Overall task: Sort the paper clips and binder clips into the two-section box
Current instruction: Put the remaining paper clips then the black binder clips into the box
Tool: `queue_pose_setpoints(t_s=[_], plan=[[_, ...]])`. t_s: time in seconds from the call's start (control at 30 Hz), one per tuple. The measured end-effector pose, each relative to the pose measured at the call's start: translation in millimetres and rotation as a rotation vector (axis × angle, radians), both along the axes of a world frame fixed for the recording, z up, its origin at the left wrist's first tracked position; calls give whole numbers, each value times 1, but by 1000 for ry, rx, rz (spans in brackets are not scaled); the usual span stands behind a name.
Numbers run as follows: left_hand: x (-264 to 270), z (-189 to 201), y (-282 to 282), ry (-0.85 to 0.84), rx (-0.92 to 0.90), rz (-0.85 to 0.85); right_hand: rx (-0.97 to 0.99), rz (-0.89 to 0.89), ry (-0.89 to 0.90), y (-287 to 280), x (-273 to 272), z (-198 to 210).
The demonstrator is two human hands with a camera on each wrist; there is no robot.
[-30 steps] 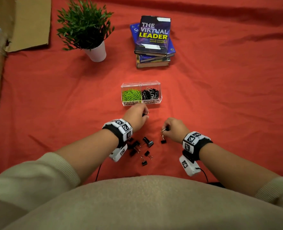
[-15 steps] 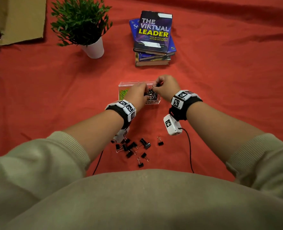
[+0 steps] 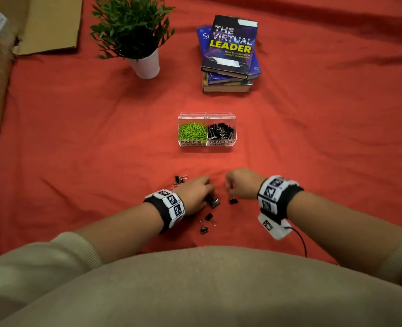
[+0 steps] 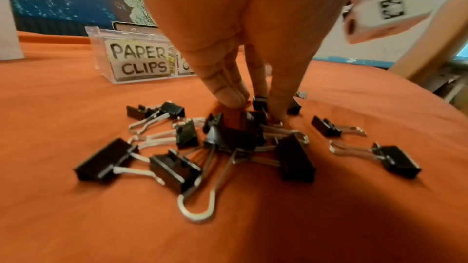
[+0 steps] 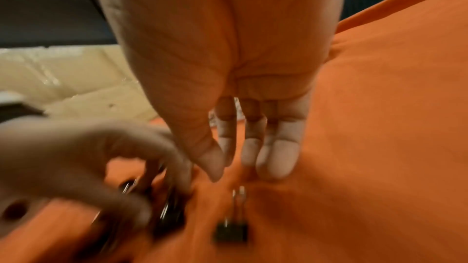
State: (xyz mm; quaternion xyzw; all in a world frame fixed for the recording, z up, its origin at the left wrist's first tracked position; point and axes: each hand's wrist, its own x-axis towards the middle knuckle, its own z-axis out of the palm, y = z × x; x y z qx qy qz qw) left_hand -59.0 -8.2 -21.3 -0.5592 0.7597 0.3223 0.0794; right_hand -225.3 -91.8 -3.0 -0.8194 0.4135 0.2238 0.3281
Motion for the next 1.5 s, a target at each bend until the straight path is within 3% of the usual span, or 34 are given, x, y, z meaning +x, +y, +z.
queue_pose_setpoints(t_s=[0.2, 0.43, 0.67, 0.8, 1.1, 1.33, 1.5], plan=[[-1, -1, 6, 27, -44, 89, -15, -51, -43, 40, -14, -20], [5, -4, 10, 143, -58, 276, 8, -233, -322, 46, 9, -14], [47, 4, 6, 259, -111, 632, -55, -81, -109, 60, 24, -23], [67, 0, 9, 185, -64, 637, -76, -60, -104, 61, 24, -21], [57, -11, 4, 65, -26, 601, -41, -89, -145, 61, 31, -20], [53, -12, -1, -6, -7, 536, -275, -494, -365, -36, 45, 27], [54, -10, -3, 1, -11, 549, -343, -527, -276, -83, 48, 28]])
